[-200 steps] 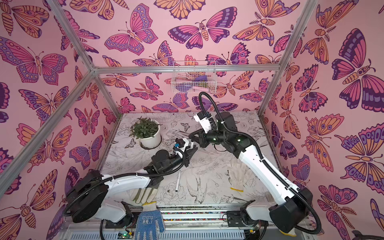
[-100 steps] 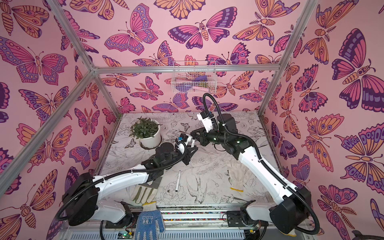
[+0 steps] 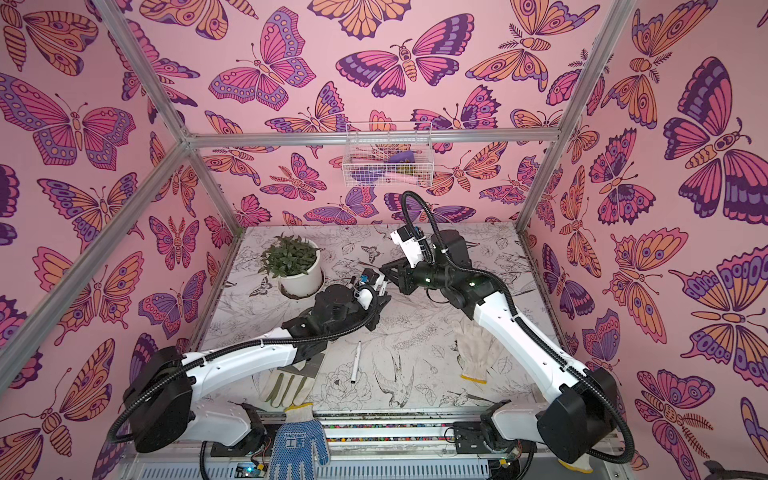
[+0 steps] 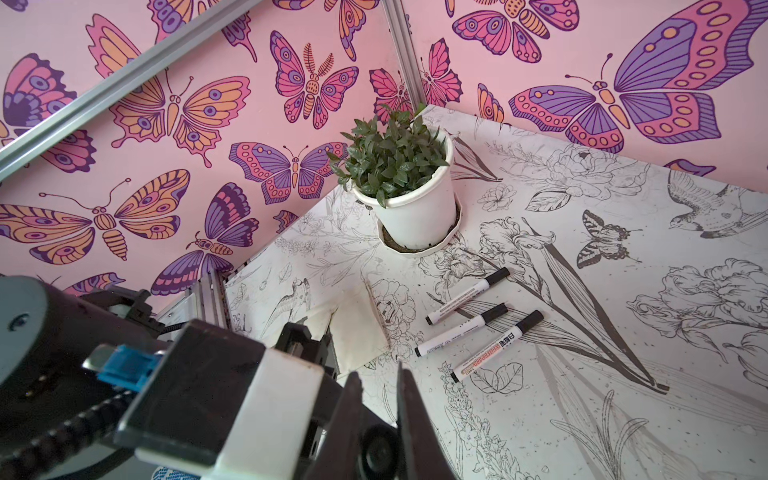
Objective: Insert the pens into the pen caps
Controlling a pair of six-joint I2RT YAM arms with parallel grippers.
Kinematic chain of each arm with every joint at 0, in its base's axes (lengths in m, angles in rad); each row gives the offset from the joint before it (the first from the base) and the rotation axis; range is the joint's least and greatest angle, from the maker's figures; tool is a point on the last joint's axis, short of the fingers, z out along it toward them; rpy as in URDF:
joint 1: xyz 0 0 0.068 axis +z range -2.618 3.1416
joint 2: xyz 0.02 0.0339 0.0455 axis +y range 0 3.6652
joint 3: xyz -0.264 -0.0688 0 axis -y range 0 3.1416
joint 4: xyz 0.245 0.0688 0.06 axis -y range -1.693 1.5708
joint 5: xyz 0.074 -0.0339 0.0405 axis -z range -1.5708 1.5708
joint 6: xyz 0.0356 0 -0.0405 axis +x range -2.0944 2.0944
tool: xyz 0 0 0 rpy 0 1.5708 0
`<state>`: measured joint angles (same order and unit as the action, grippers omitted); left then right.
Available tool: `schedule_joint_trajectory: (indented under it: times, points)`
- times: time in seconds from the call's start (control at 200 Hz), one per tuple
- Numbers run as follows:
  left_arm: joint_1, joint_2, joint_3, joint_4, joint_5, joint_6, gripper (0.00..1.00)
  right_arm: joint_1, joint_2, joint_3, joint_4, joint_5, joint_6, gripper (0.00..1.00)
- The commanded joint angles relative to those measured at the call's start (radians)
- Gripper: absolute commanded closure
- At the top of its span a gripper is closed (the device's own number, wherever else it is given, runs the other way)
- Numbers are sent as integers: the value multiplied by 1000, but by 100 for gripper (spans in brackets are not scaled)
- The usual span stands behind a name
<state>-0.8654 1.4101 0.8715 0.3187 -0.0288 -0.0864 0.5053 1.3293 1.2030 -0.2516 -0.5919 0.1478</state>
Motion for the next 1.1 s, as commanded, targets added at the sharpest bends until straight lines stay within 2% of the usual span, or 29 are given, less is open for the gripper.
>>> schedule_joint_trajectory:
  times: [0.0,0.411,0.541,0.851,1.092]
  points:
    - [8,-36,158,476,-83,19,100,69,76,-94,-437,-133,-66,100]
    - [8,-42,238,533,-48,53,100,95,106,-81,-540,-57,-112,100]
    - [8,-66,240,504,-36,47,100,90,132,-73,-553,84,-103,100]
    - [5,-85,204,517,-42,25,100,110,215,-95,-538,99,-108,100]
    - [7,-82,210,537,-49,52,100,146,269,-74,-618,122,-155,100]
